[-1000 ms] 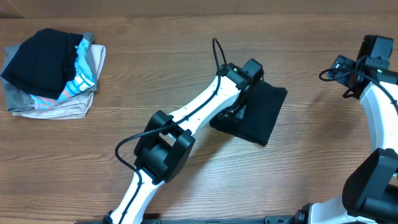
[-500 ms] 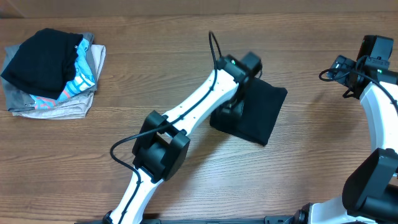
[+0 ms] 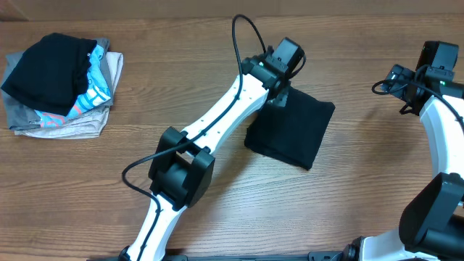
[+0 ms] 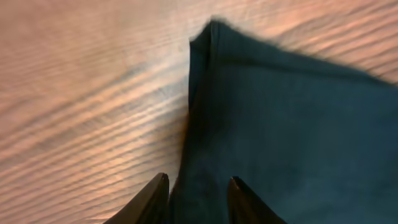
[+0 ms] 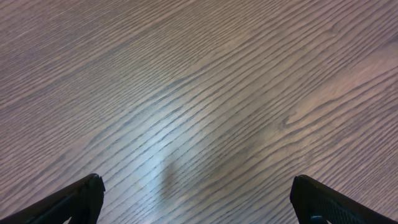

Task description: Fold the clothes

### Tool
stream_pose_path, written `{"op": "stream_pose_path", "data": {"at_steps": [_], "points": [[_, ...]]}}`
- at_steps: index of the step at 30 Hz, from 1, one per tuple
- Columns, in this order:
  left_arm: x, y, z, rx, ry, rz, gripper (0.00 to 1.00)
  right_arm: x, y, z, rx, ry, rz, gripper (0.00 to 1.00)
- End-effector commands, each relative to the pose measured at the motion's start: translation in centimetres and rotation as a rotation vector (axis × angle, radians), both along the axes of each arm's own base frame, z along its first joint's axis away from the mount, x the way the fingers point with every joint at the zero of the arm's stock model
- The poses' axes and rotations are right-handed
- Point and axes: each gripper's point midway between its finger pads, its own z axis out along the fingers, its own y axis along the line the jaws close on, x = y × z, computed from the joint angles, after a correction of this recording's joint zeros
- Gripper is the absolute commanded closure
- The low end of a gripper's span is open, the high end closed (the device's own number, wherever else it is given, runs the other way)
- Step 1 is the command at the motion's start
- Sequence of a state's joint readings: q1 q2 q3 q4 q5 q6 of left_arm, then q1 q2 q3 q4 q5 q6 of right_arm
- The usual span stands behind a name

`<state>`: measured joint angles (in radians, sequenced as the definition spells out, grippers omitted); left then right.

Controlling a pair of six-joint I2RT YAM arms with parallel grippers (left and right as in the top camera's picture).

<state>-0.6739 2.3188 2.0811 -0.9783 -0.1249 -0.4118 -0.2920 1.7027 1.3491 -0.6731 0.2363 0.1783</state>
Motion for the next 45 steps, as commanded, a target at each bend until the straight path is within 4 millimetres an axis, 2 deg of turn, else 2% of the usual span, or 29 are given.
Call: {"op": "stream_pose_path", "data": {"at_steps": [1, 6, 8, 11, 16, 17, 23, 29, 31, 38, 45], "points": [[-1.4, 0.6, -4.9, 0.050, 0.104, 0.008, 0.69, 0.1, -0.1, 0.0, -0.009, -0.001, -0.001, 0.00], [-3.5, 1.6, -8.0, 0.108, 0.220, 0.002, 0.76, 0.1, -0.1, 0.0, -0.009, -0.002, -0.002, 0.00], [-4.4, 1.7, -8.4, 0.107, 0.269, -0.004, 0.80, 0.1, -0.1, 0.0, -0.009, -0.001, -0.001, 0.00], [-6.3, 1.5, -8.5, 0.091, 0.352, -0.015, 0.89, 0.1, -0.1, 0.0, -0.009, -0.001, -0.002, 0.00], [-8.5, 2.3, -7.8, 0.140, 0.418, 0.046, 0.94, 0.1, -0.1, 0.0, -0.009, -0.001, -0.001, 0.00], [-8.4, 2.4, -7.5, 0.154, 0.405, 0.047, 0.93, 0.1, -0.1, 0.0, -0.009, -0.001, -0.001, 0.00], [-5.7, 3.5, -4.4, 0.181, 0.270, 0.094, 0.62, 0.1, -0.1, 0.0, -0.009, -0.001, -0.001, 0.00], [-3.3, 3.3, 0.2, 0.085, 0.193, 0.127, 0.43, 0.1, -0.1, 0.0, -0.009, -0.002, -0.002, 0.00], [-3.0, 3.1, 1.1, 0.056, 0.185, 0.127, 0.35, 0.1, -0.1, 0.0, -0.009, -0.001, -0.001, 0.00], [-3.1, 2.7, 0.7, 0.022, 0.212, 0.123, 0.18, 0.1, -0.1, 0.0, -0.009, -0.001, -0.001, 0.00], [-4.6, 0.1, -2.2, -0.107, 0.309, 0.050, 0.13, 0.1, -0.1, 0.0, -0.009, -0.001, -0.001, 0.00]]}}
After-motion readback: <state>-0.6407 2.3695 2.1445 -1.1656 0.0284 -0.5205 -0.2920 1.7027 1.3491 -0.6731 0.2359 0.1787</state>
